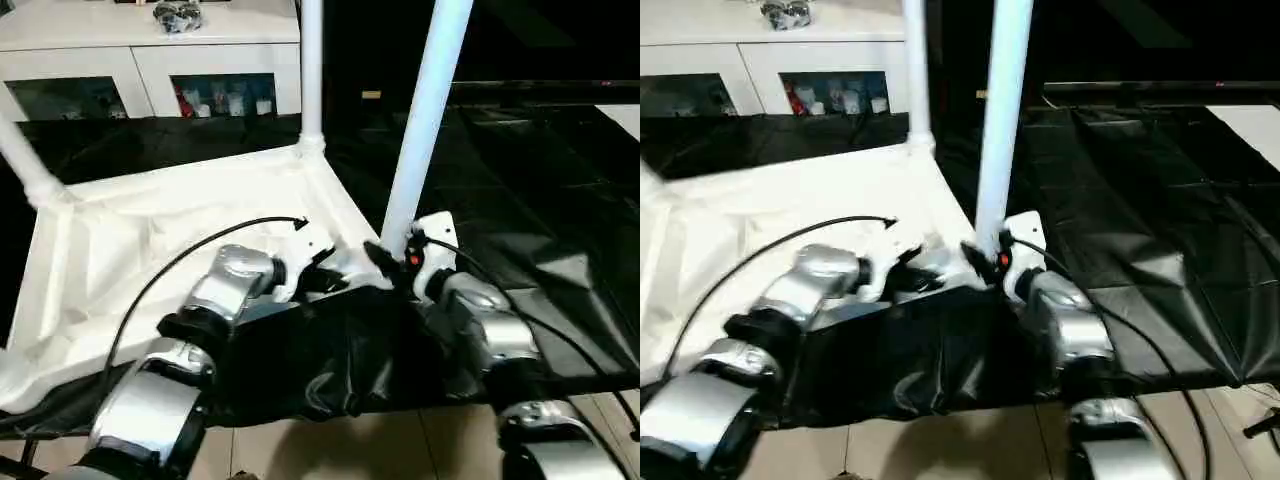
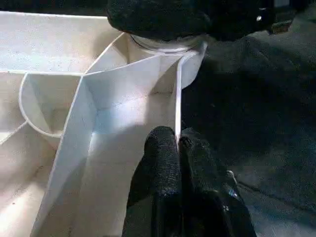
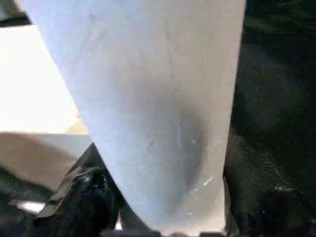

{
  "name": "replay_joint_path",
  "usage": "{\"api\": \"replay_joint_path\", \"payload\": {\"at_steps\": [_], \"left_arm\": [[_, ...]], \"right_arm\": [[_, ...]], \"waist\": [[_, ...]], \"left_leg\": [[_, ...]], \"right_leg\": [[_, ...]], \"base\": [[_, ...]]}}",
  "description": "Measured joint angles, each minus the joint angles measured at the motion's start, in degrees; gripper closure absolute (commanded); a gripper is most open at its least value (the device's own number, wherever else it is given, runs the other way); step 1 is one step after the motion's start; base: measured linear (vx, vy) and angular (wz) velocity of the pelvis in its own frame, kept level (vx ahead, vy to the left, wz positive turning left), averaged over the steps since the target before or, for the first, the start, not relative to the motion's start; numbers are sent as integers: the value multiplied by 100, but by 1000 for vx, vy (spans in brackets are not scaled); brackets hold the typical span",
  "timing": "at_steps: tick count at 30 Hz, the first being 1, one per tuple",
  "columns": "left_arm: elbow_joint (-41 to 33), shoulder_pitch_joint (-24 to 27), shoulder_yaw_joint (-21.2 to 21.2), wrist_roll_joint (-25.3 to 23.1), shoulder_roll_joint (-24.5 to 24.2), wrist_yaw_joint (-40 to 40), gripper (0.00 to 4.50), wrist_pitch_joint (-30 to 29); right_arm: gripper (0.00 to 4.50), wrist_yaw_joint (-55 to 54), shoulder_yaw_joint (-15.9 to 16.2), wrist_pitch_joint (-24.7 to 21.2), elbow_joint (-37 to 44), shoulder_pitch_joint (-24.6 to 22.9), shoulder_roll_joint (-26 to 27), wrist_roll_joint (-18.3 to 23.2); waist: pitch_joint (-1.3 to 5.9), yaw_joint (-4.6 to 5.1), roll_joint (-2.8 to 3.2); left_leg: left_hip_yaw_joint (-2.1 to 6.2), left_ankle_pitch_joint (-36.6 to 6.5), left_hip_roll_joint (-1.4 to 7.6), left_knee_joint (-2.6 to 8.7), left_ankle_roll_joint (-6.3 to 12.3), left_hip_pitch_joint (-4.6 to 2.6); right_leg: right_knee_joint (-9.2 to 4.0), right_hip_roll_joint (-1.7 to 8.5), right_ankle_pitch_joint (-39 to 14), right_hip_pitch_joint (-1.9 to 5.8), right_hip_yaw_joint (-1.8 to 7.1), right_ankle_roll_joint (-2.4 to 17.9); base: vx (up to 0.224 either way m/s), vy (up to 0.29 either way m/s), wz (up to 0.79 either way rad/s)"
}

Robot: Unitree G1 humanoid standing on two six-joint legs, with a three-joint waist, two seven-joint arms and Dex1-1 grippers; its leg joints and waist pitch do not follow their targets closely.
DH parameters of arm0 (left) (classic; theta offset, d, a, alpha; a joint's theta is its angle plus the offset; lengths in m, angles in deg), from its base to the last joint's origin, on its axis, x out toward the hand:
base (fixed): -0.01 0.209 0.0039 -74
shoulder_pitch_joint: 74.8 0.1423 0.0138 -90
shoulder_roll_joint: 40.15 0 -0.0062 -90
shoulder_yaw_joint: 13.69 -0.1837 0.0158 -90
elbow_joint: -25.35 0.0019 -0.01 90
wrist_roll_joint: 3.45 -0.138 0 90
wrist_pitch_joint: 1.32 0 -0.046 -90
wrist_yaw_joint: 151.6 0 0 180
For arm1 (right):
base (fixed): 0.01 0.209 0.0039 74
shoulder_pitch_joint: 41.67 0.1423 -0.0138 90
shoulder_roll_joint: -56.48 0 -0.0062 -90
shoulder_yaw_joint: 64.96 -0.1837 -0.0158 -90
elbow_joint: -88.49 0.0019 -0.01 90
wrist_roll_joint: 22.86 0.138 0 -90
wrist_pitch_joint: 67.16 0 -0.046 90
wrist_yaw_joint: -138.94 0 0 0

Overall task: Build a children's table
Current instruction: Rotate leg to tighten

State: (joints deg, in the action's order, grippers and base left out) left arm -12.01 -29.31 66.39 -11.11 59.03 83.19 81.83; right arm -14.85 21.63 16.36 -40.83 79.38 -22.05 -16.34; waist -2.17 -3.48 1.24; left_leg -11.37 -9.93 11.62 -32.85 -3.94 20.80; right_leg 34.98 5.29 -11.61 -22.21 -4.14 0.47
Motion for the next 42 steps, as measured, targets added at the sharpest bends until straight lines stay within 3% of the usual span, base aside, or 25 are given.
{"api": "replay_joint_path", "payload": {"at_steps": [1, 2, 8, 12, 23, 24, 27, 35, 42], "left_arm": [[-1, -3, 11, 0, 25, -41, 450, -23], [-1, -4, 12, 0, 30, -56, 450, -27], [-57, 18, 1, -3, 18, -2, 450, -23], [-229, 137, -5, 11, -92, 346, 450, 113], [-291, 281, -188, 228, -587, 1815, 450, 560], [-290, 286, -221, 233, -615, 1897, 450, 583], [-291, 298, -308, 232, -744, 2277, 450, 711], [-288, 298, -402, 231, -907, 2748, 450, 855], [-260, 297, -427, 234, -948, 2853, 450, 941]], "right_arm": [[199, -111, -46, 50, -23, 5, 56, -24], [143, -158, -59, 66, -28, 5, 79, -35], [95, -153, -59, 223, -141, 11, 121, -43], [67, 673, 84, 199, -78, -10, -155, -10], [67, 3270, 870, -242, 727, -362, -1198, 196], [98, 3445, 915, -277, 748, -363, -1259, 211], [102, 4035, 1086, -318, 783, -355, -1446, 217], [175, 4595, 1351, -470, 945, -344, -1595, 208], [185, 4742, 1409, -534, 956, -325, -1599, 205]], "waist": [[2, 1, 3], [3, 2, 5], [2, 6, 5], [2, 10, 4], [-8, -66, -11], [-9, -85, -13], [-10, -144, -15], [-11, -186, -15], [-10, -190, -15]], "left_leg": [[0, -1, -2, 0, 2, 1], [-2, -2, -3, 0, 3, 1], [-2, -5, -6, 0, 8, 7], [-3, -11, -4, 3, 18, 23], [-12, -1, 4, -2, 39, 40], [-12, -9, 4, -4, 26, 40], [-12, -12, 6, -12, 21, 38], [-14, -12, 6, -12, 22, 40], [-14, -12, 6, -13, 21, 38]], "right_leg": [[-1, 0, 0, 0, 2, -1], [-2, 0, 0, 0, 4, -1], [-7, 0, -2, -2, 8, -3], [-8, -2, -8, -17, 7, -12], [8, -4, -11, -44, 8, -9], [8, -4, -10, -43, 8, -8], [9, -4, -8, -39, 8, -7], [7, -4, -8, -38, 10, -7], [9, -4, -8, -37, 10, -7]], "base": [[0, 0, 0], [0, 0, 0], [0, 0, 0], [0, 0, 0], [0, 0, 0], [0, 0, 0], [0, 0, 0], [0, 0, 0], [0, 0, 0]]}}
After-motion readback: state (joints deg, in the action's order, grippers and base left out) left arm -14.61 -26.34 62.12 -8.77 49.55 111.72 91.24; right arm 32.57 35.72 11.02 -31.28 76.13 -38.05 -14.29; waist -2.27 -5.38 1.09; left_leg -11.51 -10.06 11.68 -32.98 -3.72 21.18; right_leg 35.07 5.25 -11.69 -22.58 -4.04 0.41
